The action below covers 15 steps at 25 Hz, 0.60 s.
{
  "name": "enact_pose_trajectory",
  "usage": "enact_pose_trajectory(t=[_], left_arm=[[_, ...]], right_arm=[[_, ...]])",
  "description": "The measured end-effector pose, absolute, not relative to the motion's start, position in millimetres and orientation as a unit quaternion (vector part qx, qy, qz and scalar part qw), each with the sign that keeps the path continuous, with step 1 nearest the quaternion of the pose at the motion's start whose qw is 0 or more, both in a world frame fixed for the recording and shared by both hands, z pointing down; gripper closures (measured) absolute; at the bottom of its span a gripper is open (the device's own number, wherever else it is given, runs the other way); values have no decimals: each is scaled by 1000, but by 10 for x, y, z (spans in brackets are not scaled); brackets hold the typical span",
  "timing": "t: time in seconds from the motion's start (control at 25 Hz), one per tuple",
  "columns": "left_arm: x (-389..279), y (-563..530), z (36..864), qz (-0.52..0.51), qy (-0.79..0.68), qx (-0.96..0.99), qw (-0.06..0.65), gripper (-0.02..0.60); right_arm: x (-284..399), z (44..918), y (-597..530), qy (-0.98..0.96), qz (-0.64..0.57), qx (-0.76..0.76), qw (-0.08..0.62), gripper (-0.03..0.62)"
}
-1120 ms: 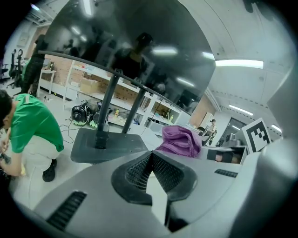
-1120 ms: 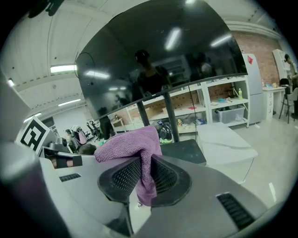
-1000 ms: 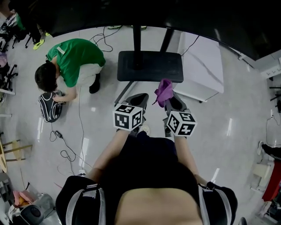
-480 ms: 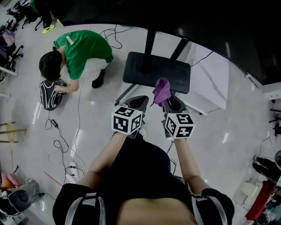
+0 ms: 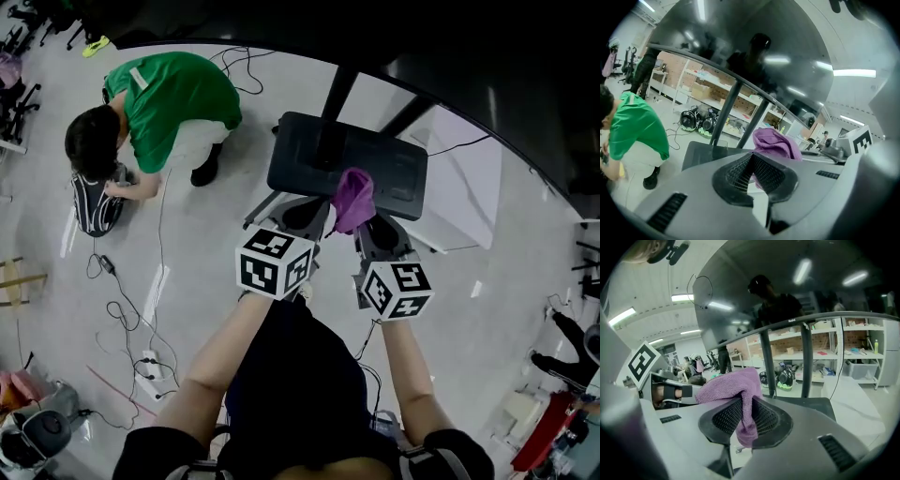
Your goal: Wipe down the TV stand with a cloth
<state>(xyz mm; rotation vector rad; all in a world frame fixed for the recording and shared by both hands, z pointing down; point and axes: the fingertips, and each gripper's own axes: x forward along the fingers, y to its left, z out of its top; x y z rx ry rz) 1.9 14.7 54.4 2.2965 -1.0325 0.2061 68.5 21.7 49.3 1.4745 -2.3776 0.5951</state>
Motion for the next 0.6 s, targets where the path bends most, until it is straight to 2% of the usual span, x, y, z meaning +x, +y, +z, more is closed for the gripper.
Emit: enact_pose_trajectory(t=[0.6], left_arm=[[-41,-326,1048,67,-361,883,293,575]], right_arm=[[632,901,-460,-810,149,541,170,525]])
